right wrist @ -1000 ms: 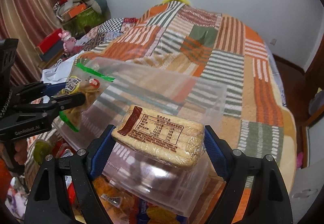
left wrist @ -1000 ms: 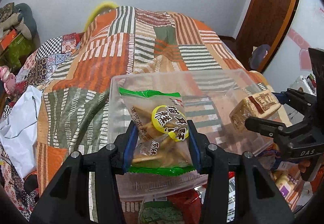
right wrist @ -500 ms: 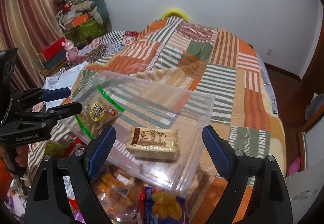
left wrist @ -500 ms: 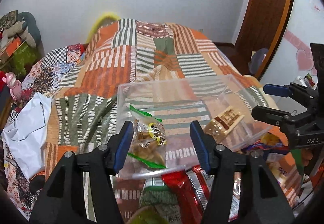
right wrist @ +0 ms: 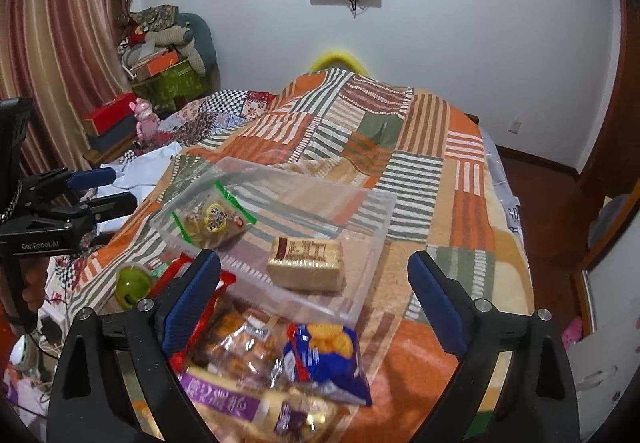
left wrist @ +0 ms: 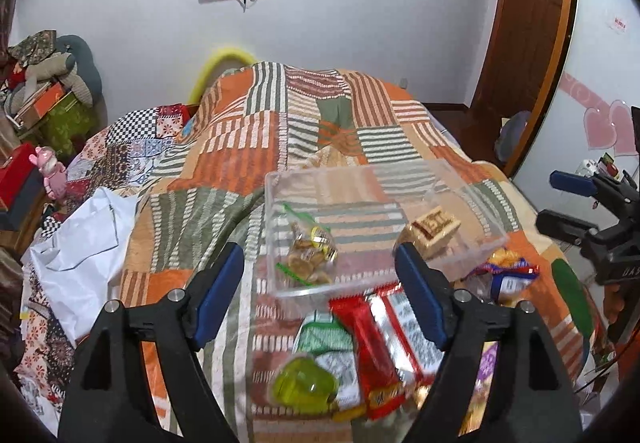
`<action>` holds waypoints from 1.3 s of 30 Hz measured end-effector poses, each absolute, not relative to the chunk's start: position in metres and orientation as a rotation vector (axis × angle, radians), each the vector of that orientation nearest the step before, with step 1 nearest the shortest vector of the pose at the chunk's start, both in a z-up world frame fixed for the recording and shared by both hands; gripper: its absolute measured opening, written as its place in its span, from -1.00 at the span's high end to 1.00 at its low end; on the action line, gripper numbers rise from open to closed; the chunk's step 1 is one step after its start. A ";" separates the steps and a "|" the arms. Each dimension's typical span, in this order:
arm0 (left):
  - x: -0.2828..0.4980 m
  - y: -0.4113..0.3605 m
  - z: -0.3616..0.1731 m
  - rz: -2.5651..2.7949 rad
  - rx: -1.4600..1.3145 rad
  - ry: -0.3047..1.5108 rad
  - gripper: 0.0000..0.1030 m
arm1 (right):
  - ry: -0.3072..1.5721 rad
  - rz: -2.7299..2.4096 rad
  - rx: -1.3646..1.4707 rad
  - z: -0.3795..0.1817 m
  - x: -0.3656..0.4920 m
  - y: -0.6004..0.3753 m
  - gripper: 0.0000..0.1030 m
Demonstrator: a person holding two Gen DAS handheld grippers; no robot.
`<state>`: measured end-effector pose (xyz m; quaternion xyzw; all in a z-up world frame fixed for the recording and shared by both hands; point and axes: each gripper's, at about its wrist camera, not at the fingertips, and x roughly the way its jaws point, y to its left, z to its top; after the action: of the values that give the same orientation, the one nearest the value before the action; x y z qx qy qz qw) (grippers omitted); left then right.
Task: Organize snacks
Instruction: 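Open both tools to drop cracker pack and bread loaf into the clear box, then grasp the yellow-green jelly cup with the left tool while the right grasps the blue chip bag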
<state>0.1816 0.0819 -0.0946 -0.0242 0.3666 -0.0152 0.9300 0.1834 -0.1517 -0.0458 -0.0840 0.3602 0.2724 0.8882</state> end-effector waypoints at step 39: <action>0.150 0.109 -0.210 -0.003 -0.231 0.981 -0.52 | 0.928 0.478 -0.123 -0.129 0.176 -0.179 -0.81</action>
<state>0.1501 0.1095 -0.2097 -0.1107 0.4701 -0.0015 0.8757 0.1759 -0.1795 -0.1291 -0.0588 0.4431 0.2282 0.8650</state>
